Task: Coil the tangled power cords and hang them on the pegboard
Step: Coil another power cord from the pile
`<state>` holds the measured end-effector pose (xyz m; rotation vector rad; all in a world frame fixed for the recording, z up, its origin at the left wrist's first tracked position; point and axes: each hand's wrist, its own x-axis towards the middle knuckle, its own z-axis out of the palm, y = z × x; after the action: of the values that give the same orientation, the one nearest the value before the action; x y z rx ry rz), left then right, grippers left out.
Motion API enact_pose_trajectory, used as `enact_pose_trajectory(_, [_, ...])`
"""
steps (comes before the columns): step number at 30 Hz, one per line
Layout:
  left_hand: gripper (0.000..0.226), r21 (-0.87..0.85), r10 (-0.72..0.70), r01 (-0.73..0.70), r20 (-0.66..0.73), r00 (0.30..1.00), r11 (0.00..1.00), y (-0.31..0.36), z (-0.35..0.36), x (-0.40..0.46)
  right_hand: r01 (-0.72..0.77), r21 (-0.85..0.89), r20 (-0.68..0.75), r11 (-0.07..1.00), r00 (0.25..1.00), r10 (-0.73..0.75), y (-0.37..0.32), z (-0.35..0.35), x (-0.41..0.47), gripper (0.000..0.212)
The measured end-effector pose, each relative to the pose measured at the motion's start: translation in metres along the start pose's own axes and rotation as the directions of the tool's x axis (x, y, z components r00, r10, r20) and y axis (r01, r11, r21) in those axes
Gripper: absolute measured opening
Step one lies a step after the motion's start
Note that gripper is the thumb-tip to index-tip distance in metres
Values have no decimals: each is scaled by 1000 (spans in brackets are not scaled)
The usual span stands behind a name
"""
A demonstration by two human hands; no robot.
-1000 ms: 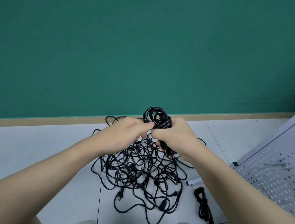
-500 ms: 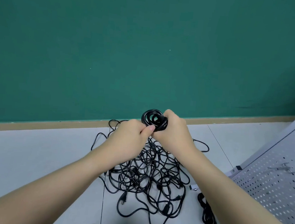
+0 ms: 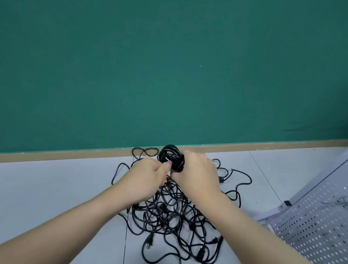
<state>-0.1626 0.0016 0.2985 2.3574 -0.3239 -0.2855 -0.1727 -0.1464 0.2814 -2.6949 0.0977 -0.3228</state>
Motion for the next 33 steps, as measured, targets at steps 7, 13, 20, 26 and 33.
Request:
enact_pose_trajectory(7, [54, -139, -57, 53, -26, 998, 989, -2, -14, 6, 46, 239, 109, 970, 991, -74, 0, -13, -5, 25])
enact_pose_trajectory(13, [55, -212, 44, -46, -12, 999, 976, 6, -16, 6, -9, 545, 195, 838, 974, -117, 7, -40, -11, 23])
enact_pose_trajectory(20, [57, -164, 98, -98, -9, 995, 982, 11, -18, 10, -186, 735, 291, 652, 955, -56, 1, -42, -9, 33])
enact_pose_trajectory(26, [52, -49, 83, -86, -48, 995, 995, 18, -17, 7, 42, 466, 43, 884, 997, -70, 7, -30, 0, 22])
enact_pose_trajectory(33, [49, 80, 113, -108, -61, 992, 991, 19, -9, 0, -73, 456, 116, 887, 993, 22, 12, -24, 7, 28])
